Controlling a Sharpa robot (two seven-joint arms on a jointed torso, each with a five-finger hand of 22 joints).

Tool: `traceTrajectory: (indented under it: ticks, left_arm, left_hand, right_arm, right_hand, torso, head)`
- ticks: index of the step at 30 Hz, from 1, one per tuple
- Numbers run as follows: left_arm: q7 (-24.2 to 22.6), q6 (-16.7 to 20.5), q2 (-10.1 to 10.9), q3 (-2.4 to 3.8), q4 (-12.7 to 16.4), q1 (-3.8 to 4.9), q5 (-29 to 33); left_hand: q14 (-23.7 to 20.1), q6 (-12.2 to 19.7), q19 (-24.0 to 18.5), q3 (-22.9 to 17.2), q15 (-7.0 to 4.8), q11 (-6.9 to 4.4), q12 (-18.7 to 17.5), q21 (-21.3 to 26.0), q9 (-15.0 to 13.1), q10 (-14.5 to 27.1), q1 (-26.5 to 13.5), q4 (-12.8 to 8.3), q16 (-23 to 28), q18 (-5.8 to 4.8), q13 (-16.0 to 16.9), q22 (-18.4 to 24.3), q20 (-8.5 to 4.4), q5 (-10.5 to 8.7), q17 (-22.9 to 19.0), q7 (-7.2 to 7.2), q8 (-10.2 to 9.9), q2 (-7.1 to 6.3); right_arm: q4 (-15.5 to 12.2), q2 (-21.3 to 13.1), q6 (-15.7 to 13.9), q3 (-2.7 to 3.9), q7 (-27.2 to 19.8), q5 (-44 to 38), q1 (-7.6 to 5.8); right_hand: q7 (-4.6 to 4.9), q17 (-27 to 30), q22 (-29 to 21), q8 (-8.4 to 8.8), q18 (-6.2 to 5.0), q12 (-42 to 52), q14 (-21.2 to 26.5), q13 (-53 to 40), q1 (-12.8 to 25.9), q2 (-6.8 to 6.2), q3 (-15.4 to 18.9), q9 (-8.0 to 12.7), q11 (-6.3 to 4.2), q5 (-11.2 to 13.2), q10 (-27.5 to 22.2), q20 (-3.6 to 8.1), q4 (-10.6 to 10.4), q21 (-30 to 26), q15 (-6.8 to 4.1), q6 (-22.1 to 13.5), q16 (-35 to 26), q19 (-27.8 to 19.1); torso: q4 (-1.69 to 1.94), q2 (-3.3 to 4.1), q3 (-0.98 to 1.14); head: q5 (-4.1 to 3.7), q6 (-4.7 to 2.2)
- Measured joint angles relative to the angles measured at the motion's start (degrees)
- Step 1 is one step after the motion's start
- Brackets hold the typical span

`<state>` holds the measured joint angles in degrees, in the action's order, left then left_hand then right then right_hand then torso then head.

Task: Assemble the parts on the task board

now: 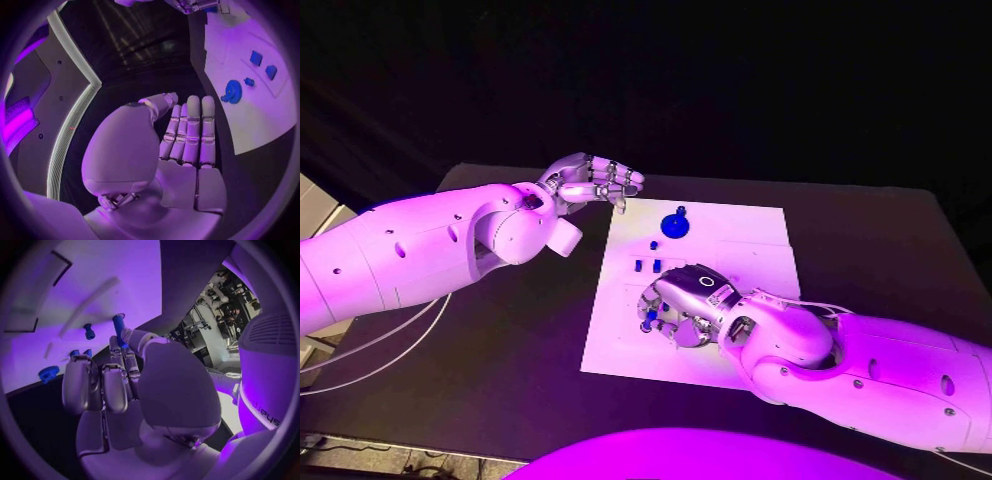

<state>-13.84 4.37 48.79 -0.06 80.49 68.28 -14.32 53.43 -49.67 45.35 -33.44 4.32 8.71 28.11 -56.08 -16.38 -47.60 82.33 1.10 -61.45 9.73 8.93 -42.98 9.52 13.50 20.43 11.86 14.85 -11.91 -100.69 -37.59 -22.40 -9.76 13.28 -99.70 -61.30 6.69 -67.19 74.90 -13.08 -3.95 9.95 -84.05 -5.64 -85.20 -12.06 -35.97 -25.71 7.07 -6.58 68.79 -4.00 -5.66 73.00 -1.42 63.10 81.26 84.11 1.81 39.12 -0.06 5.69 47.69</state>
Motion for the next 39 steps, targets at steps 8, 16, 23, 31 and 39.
traceTrajectory:
  ticks: [8, 16, 23, 31, 39]
  left_arm:
    - [0.03, -0.03, 0.00, 0.00, -0.01, 0.00, 0.00]
    - [0.07, -0.06, 0.01, 0.00, -0.03, 0.00, 0.00]
    - [0.11, -0.08, 0.01, 0.00, -0.03, 0.00, 0.00]
    - [0.14, -0.10, 0.03, 0.00, -0.04, 0.00, 0.00]
    - [0.15, -0.11, 0.05, 0.00, -0.03, 0.00, 0.00]
  left_hand:
    - [0.00, 0.00, 0.00, 0.00, 0.00, 0.00, 0.00, 0.00, 0.00, 0.00, 0.00, 0.00, 0.00, 0.00, 0.00, -0.03, 0.00, 0.00, 0.00, 0.00, 0.00, 0.00]
    - [0.00, 0.00, 0.00, 0.00, 0.00, 0.00, 0.00, 0.00, 0.00, 0.00, 0.00, 0.00, 0.00, 0.00, 0.00, -0.05, 0.00, 0.00, 0.00, 0.00, 0.00, 0.00]
    - [0.00, 0.00, 0.00, 0.00, 0.00, 0.00, 0.00, 0.00, 0.00, 0.00, 0.00, 0.00, 0.00, 0.00, 0.01, -0.04, 0.00, 0.00, 0.00, 0.00, 0.00, 0.00]
    - [0.00, 0.00, 0.00, 0.00, 0.00, 0.00, 0.00, 0.00, -0.01, 0.00, 0.00, 0.00, 0.00, 0.00, 0.01, -0.04, 0.00, 0.00, 0.00, 0.00, 0.00, 0.00]
    - [0.00, 0.00, 0.00, 0.00, 0.00, 0.00, 0.00, 0.00, -0.01, -0.01, 0.00, 0.00, 0.00, 0.00, 0.01, -0.03, 0.00, 0.00, 0.00, 0.00, 0.00, 0.00]
  right_arm:
    - [-0.11, 0.08, -0.57, -0.01, 0.40, -0.29, 0.10]
    - [-0.66, 0.02, -0.99, -0.02, 0.43, -0.34, 0.22]
    - [-0.88, -0.04, -1.11, -0.02, 0.42, -0.34, 0.26]
    - [-0.52, -0.06, -0.77, -0.02, 0.42, -0.29, 0.28]
    - [0.00, 0.36, 0.69, -0.02, 0.42, -0.25, 0.29]
  right_hand:
    - [0.00, 0.00, 0.05, 0.01, 0.00, -0.23, 0.00, 0.00, 0.10, 0.08, -0.08, 0.01, -0.01, 0.00, -0.01, 0.00, 0.09, 0.00, 0.00, 0.00, 0.00, 0.00]
    - [-0.01, 0.00, 0.04, 0.01, 0.00, -0.54, 0.00, 0.00, 0.18, 0.15, -0.12, -0.03, -0.02, 0.02, -0.02, 0.00, 0.16, 0.00, 0.00, -0.01, 0.00, 0.00]
    - [-0.01, -0.04, 0.04, 0.02, 0.00, -0.42, 0.00, 0.00, 0.27, 0.23, -0.08, -0.03, -0.09, 0.07, -0.09, 0.00, 0.23, 0.00, 0.00, -0.01, 0.00, 0.00]
    - [-0.01, -0.13, 0.03, 0.03, 0.00, -0.43, -0.01, 0.00, 0.52, -0.02, -0.07, -0.03, 0.11, -0.09, 0.11, 0.00, 0.23, 0.01, 0.01, -0.01, 0.00, 0.00]
    - [-0.02, -0.19, 0.03, 0.07, 0.00, -0.43, -0.01, 0.00, 0.66, -0.16, -0.23, -0.08, 0.11, -0.20, 0.11, 0.00, 0.40, 0.00, 0.01, -0.01, 0.00, 0.00]
  torso:
    - [-0.01, 0.03, 0.04]
    - [-0.03, 0.04, 0.05]
    - [-0.04, 0.04, 0.04]
    - [-0.04, 0.02, 0.04]
    - [-0.02, 0.02, 0.04]
  head:
    - [0.08, 0.00]
    - [0.19, 0.13]
    - [0.20, 0.14]
    - [0.18, 0.15]
    - [0.17, 0.21]
